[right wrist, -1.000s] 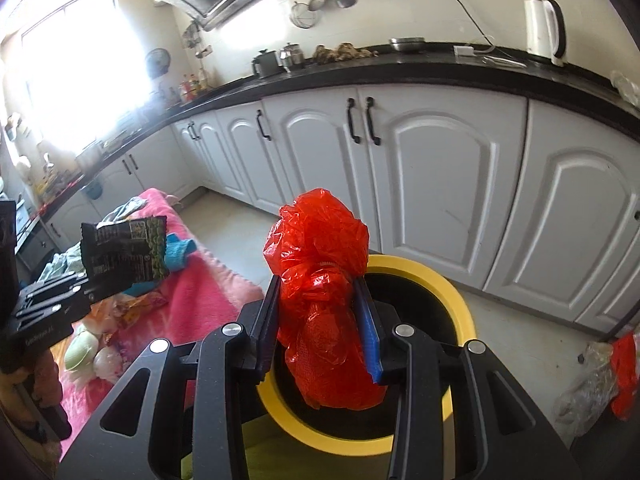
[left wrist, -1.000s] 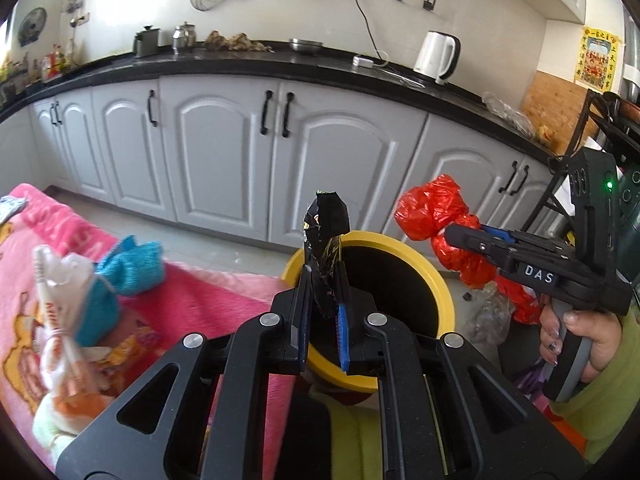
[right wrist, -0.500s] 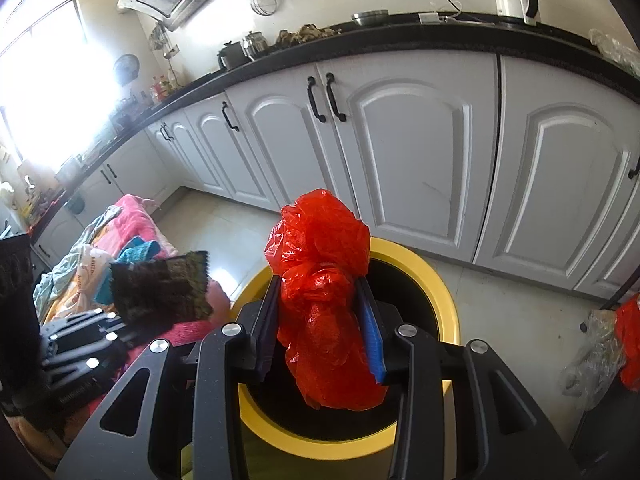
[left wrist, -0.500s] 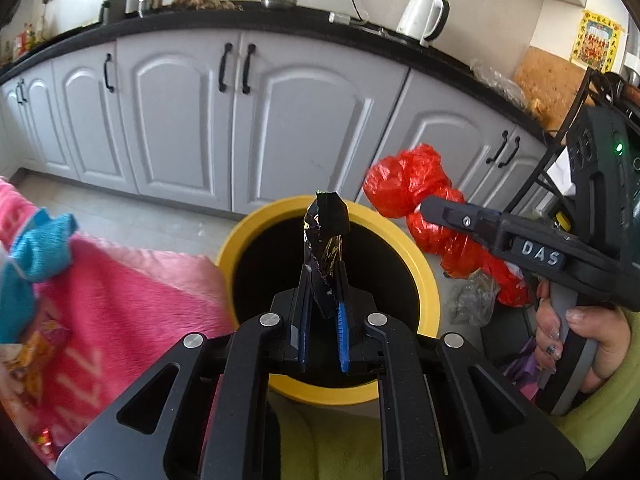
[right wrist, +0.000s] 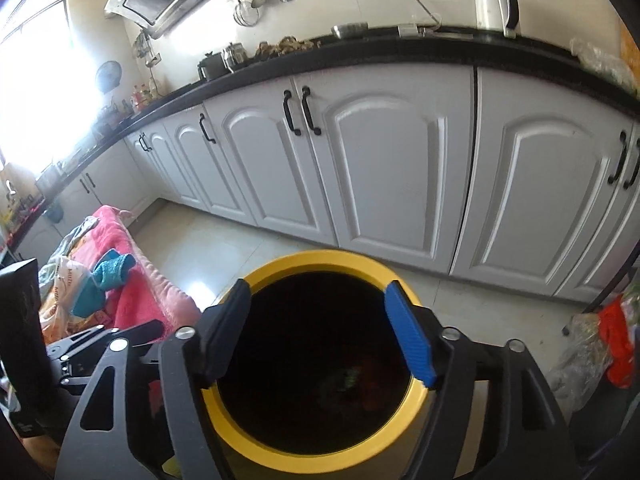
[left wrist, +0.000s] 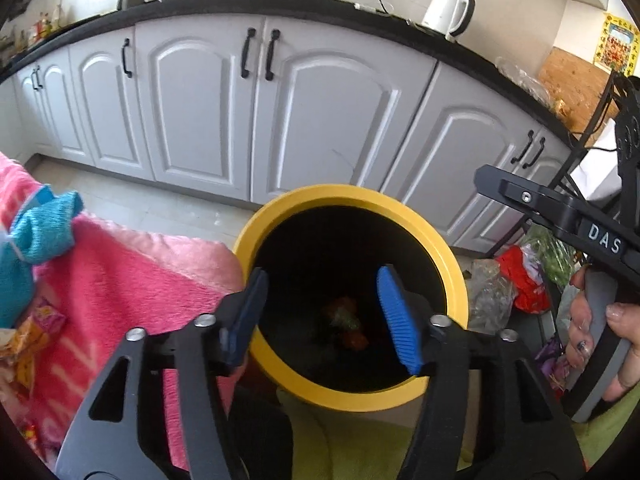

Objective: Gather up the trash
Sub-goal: 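Withdraw the right gripper from the bin back toward the table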

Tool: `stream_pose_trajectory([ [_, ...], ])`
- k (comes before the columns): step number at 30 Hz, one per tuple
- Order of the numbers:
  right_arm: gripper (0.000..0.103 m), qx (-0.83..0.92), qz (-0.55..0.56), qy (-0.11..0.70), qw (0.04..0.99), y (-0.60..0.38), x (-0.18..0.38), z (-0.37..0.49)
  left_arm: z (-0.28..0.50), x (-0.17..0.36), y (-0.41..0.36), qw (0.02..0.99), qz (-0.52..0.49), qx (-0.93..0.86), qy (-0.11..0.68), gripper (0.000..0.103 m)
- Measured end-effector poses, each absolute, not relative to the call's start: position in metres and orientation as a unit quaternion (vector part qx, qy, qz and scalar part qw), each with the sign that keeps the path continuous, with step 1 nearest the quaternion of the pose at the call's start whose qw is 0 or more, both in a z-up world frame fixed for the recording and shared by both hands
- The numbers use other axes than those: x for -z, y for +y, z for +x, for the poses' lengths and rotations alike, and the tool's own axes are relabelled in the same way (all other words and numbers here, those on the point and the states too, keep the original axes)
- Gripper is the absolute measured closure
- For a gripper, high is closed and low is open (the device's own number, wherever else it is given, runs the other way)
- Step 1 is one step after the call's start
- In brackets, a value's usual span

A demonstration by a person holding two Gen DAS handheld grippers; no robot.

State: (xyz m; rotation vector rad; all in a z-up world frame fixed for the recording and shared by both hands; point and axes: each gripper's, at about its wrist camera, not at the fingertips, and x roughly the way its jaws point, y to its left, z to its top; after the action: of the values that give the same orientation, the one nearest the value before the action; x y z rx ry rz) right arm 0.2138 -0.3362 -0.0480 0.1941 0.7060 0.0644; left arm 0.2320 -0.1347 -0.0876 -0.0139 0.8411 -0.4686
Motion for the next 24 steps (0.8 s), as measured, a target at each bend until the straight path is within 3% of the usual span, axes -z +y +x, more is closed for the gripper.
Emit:
stream_pose_trajectory([
  [11,0.016,-0.051,0.043,0.305,0.950,-0.303,0.020,0.194,0.213,0.053,-0.091,0.912,-0.027,0.174,0.370,0.019],
  [24,0.012,-0.081,0.005,0.273,0.959,-0.270,-0.005,0.173,0.189,0.025,-0.038,0.929,-0.065,0.131,0.340,0.011],
])
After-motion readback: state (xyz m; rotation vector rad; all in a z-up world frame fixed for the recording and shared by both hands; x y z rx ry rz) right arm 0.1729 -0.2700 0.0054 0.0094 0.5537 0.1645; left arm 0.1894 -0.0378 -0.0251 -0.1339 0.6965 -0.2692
